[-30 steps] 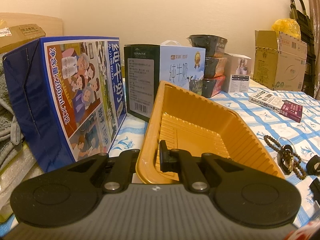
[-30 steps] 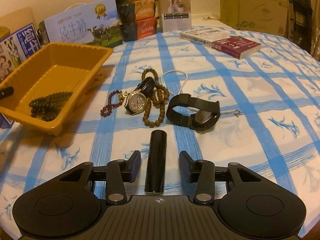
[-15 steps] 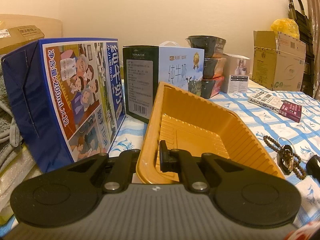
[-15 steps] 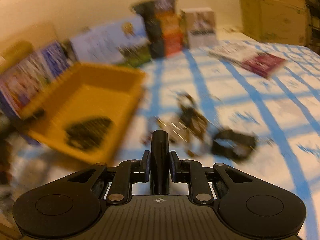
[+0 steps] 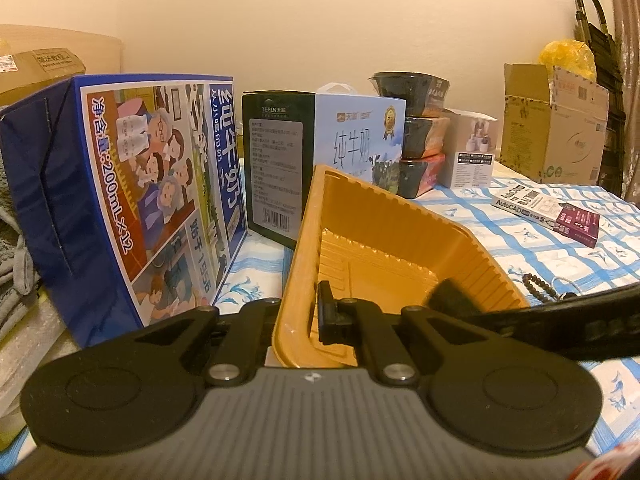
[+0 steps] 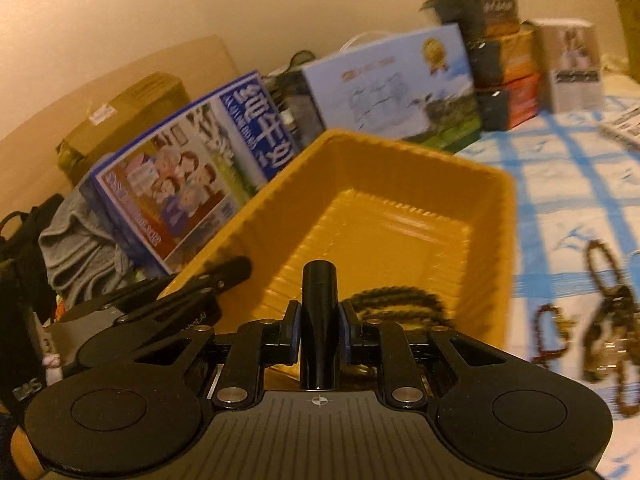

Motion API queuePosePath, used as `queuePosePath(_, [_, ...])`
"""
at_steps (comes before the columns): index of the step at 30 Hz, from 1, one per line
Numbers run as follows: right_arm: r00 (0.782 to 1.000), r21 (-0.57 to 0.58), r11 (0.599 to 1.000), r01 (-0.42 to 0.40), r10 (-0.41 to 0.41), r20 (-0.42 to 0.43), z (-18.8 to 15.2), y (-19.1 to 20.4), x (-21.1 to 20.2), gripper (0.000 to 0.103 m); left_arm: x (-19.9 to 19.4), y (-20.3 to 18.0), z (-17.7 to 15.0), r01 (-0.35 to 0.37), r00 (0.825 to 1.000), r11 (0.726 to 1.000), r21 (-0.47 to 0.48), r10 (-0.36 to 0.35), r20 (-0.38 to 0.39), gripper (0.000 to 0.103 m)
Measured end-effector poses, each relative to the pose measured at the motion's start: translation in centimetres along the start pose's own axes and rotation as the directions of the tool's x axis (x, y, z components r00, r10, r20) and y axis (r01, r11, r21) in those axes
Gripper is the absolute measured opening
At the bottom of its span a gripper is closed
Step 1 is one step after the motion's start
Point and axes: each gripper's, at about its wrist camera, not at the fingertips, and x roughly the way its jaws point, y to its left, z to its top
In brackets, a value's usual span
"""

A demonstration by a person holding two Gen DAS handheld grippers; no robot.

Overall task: Organize jewelry
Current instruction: 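Carry the black piece into the tray and open the right tool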

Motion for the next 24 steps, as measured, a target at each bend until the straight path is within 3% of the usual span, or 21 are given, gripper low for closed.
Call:
queuePosePath(6, [0.999, 0.047, 0.998, -0.041, 0.042, -0.015, 0.2, -0.4, 2.1, 0.021, -0.1, 0.1, -0.2, 0.002, 1.000, 1.000, -0.006, -0.002, -0.001, 0.005])
queuePosePath(11, [0.999, 0.065, 0.997, -0.032, 0.031, 0.018, 0.2, -1.1, 0.7, 0.033, -0.1, 0.1, -0.4, 0.000, 1.000, 1.000, -0.010, 0.000, -0.005, 0.005])
queuePosePath(18, [0.994, 0.090, 0.992, 0.094, -0.098, 0.041, -2.0, -3.2, -4.9, 0.034, -0.1, 0.2, -0.5, -0.004, 1.000, 1.000, -0.015, 0.004, -0.009, 0.005])
queuePosePath(24, [0.968, 0.142, 0.960, 0.242, -0.248, 0.026, -4.8, -6.2, -10.3, 0.043, -0.1, 0.0, -0.5, -0.009, 1.000, 1.000, -0.005, 0.009, -0.008, 0.005])
